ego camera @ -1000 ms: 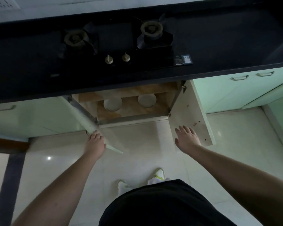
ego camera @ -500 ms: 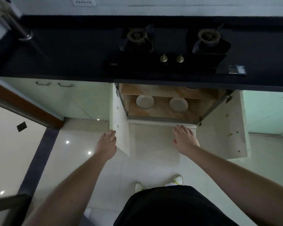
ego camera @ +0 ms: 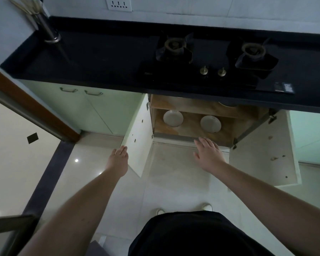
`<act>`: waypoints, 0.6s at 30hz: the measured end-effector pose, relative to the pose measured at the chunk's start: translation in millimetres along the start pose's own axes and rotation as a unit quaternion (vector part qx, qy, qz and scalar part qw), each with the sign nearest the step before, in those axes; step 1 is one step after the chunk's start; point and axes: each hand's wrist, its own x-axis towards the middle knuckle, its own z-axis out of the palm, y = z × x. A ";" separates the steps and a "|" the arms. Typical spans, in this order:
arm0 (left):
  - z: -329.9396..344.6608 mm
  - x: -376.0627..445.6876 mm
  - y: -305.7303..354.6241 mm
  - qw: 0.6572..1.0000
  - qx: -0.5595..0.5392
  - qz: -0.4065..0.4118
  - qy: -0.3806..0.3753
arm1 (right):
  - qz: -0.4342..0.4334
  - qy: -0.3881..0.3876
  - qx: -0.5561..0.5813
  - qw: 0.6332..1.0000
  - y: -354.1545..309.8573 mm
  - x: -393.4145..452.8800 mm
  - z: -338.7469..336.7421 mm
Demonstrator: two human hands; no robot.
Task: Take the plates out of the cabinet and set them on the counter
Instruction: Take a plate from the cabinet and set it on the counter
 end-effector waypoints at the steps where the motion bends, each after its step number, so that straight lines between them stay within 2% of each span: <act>1: -1.4 1.2 -1.3 1.000 -0.006 -0.003 -0.005 | 0.000 0.002 0.001 1.000 -2.3 0.2 -1.6; 7: -29.1 10.3 4.0 0.998 -0.002 -0.018 -0.062 | -0.001 0.019 0.001 1.000 -10.6 4.5 -14.5; 11: -55.0 19.2 11.0 1.000 0.004 0.012 0.009 | -0.005 0.040 -0.007 0.999 -14.8 6.0 -23.3; 18: -97.3 30.8 35.5 0.990 -0.045 0.066 0.117 | -0.011 0.082 -0.007 0.997 -13.4 6.0 -35.8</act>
